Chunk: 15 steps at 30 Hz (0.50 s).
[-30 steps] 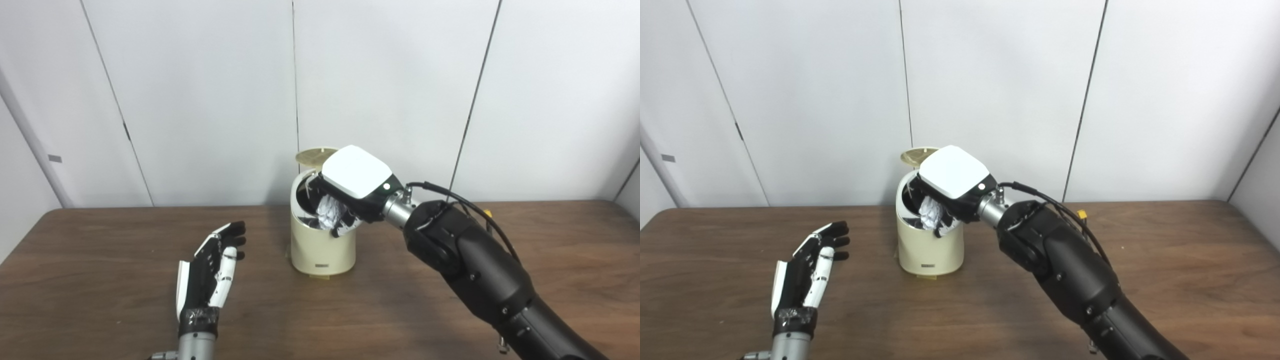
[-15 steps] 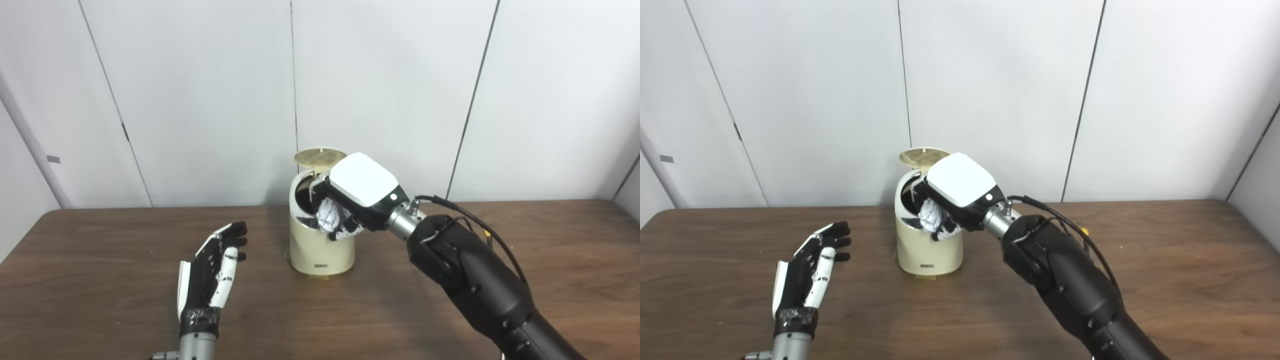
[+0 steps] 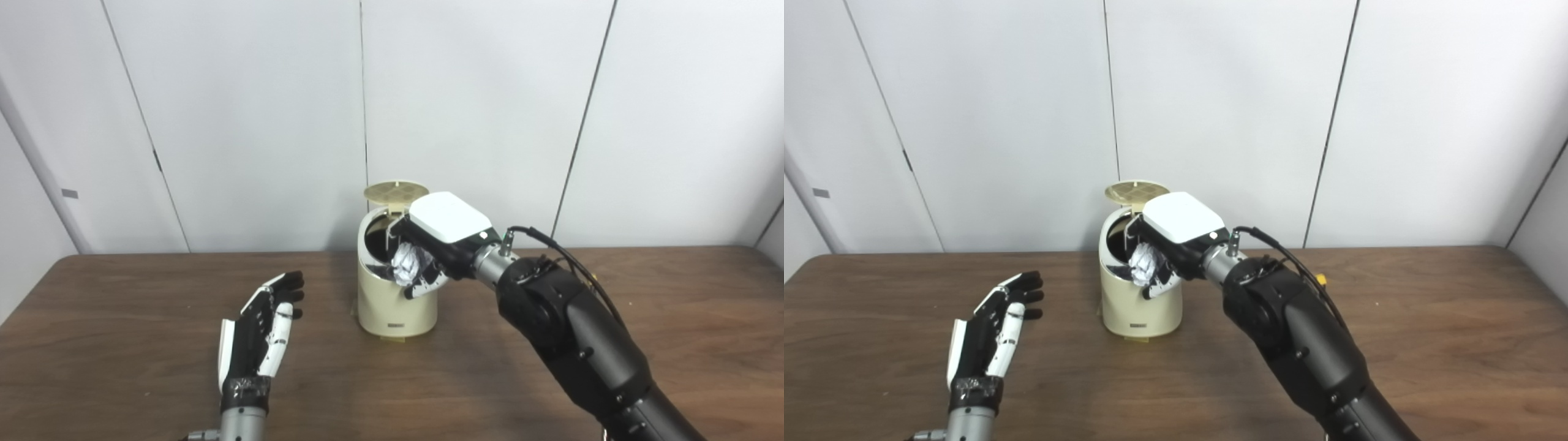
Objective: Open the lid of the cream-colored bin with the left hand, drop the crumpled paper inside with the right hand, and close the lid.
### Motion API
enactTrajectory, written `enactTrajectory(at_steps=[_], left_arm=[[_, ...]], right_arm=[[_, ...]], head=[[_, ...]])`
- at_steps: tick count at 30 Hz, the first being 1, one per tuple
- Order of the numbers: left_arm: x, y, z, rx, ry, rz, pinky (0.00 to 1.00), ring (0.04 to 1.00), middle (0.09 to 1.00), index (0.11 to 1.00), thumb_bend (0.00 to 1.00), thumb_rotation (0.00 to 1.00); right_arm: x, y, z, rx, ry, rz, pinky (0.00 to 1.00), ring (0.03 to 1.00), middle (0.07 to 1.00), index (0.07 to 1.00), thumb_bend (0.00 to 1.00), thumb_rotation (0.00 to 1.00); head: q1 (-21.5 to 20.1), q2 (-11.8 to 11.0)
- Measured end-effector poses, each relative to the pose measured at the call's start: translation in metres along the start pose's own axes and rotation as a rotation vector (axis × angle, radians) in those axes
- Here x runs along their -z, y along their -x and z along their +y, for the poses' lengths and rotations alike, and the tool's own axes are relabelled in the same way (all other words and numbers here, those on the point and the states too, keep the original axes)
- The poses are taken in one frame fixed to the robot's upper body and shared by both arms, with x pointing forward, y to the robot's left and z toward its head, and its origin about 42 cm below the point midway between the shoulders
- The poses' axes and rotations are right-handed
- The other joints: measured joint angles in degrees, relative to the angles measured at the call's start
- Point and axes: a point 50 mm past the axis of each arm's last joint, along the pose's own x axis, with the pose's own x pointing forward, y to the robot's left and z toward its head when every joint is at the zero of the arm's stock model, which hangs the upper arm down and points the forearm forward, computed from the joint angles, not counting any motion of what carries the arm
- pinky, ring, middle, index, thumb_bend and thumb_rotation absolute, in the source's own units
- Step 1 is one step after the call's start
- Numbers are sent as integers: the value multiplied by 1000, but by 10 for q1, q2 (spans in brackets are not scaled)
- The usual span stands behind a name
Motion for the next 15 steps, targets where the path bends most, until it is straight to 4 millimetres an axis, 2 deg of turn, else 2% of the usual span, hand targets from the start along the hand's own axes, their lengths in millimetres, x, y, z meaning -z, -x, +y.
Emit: enactTrajectory(at_steps=[5,15], left_arm=[[0,0,0,1,0,0,664,749,770,779,270,733],[0,0,0,1,-2,0,658,744,768,778,267,719]], right_arm=[[1,-2,-8,-61,-80,65,269,393,473,550,489,0],[3,-3,-14,-86,-228,156,293,403,493,521,495,0]], head=[[-1,0],[-1,-2]])
